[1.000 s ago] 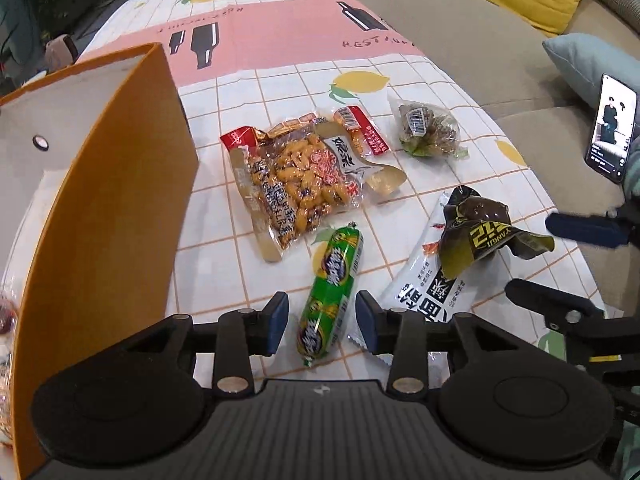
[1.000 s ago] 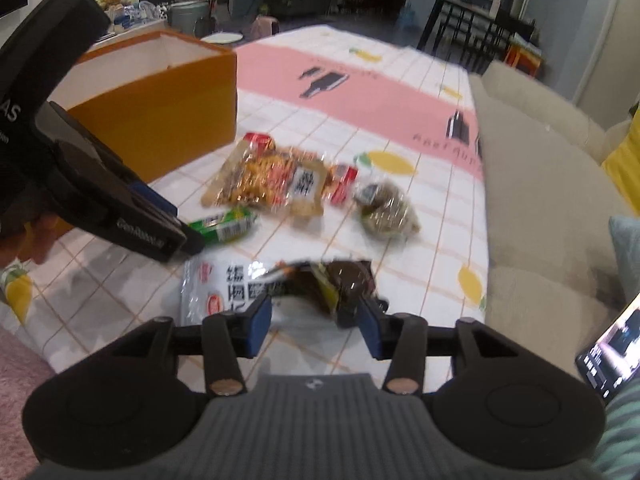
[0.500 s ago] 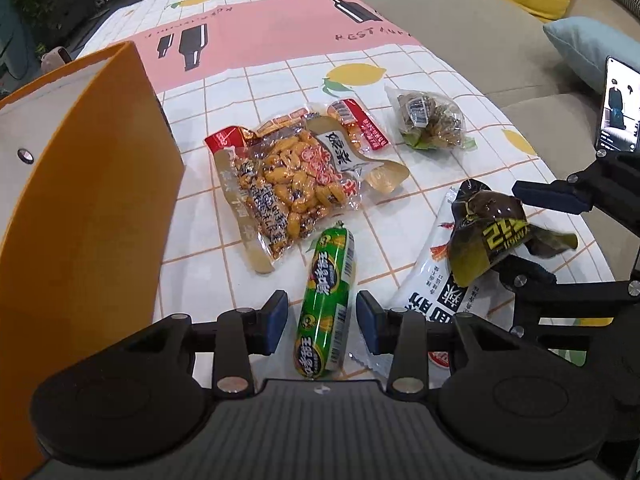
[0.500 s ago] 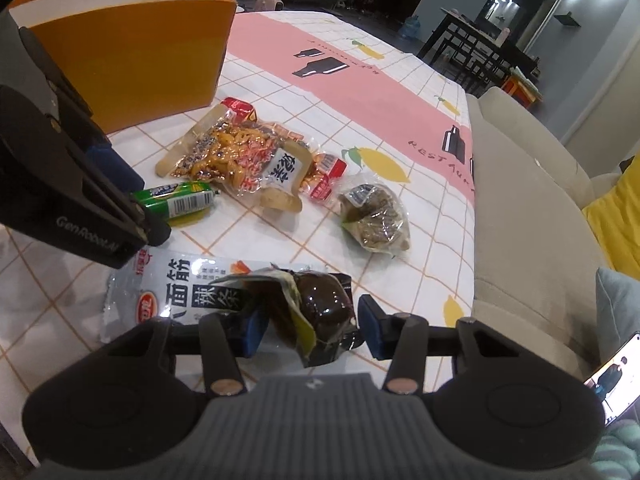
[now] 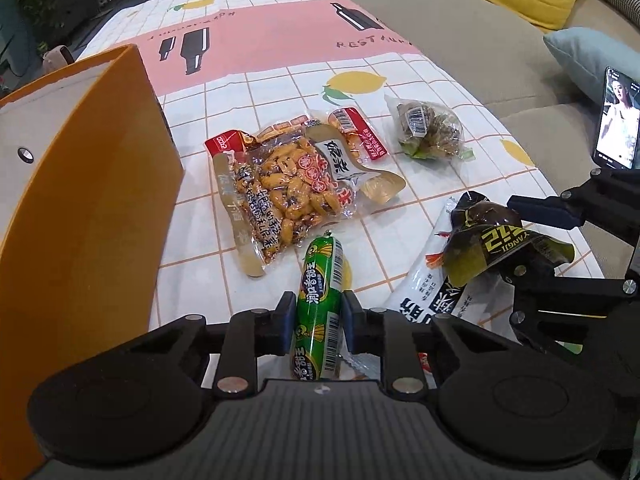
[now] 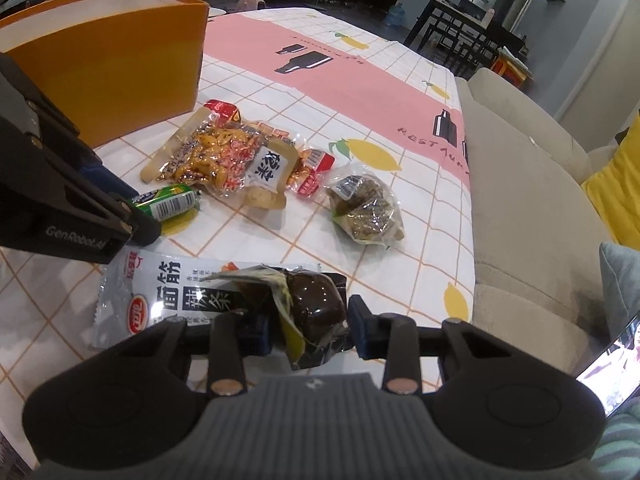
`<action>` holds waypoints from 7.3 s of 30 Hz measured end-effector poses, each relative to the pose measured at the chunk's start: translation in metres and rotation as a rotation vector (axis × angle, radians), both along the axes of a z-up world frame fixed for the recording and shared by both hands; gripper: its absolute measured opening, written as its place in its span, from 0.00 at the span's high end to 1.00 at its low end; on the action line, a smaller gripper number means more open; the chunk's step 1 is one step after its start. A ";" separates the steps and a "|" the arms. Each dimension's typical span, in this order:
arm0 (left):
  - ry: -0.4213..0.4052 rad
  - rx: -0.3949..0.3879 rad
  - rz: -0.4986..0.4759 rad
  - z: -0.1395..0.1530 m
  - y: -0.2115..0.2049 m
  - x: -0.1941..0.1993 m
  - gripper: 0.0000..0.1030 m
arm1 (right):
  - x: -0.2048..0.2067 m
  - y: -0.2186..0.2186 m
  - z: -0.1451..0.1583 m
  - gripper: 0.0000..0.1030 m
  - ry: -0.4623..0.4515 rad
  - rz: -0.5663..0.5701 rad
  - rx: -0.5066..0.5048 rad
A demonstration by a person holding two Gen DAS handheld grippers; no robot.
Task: Organize snacks
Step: 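Carry the green sausage and dark packet over the orange box with both tools, then open both tools to drop the sausage and dark packet into the box, then withdraw both tools from the box toward the remaining snacks, then grasp the white noodle-stick packet with the left tool and lift it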
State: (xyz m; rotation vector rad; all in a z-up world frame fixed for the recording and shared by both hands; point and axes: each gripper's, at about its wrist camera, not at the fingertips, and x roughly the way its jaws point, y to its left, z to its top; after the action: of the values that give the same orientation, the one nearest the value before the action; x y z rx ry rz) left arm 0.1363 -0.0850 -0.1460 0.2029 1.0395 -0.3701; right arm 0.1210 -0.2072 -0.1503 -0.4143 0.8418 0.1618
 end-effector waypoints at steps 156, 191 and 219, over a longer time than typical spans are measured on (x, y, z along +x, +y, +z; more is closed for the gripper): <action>-0.212 0.041 -0.243 0.023 -0.015 -0.041 0.17 | 0.011 -0.044 0.013 0.35 0.140 -0.251 0.263; -0.060 0.000 -0.174 -0.012 -0.059 -0.019 0.19 | 0.032 -0.062 -0.003 0.67 0.177 -0.325 0.375; -0.088 -0.095 -0.009 0.032 -0.008 -0.023 0.48 | 0.029 -0.040 0.005 0.62 0.149 -0.234 0.344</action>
State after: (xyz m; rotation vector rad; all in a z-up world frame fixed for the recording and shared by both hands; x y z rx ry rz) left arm 0.1135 -0.0931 -0.1140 0.1379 0.9327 -0.4143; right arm 0.1502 -0.2473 -0.1458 0.0208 0.9813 0.1189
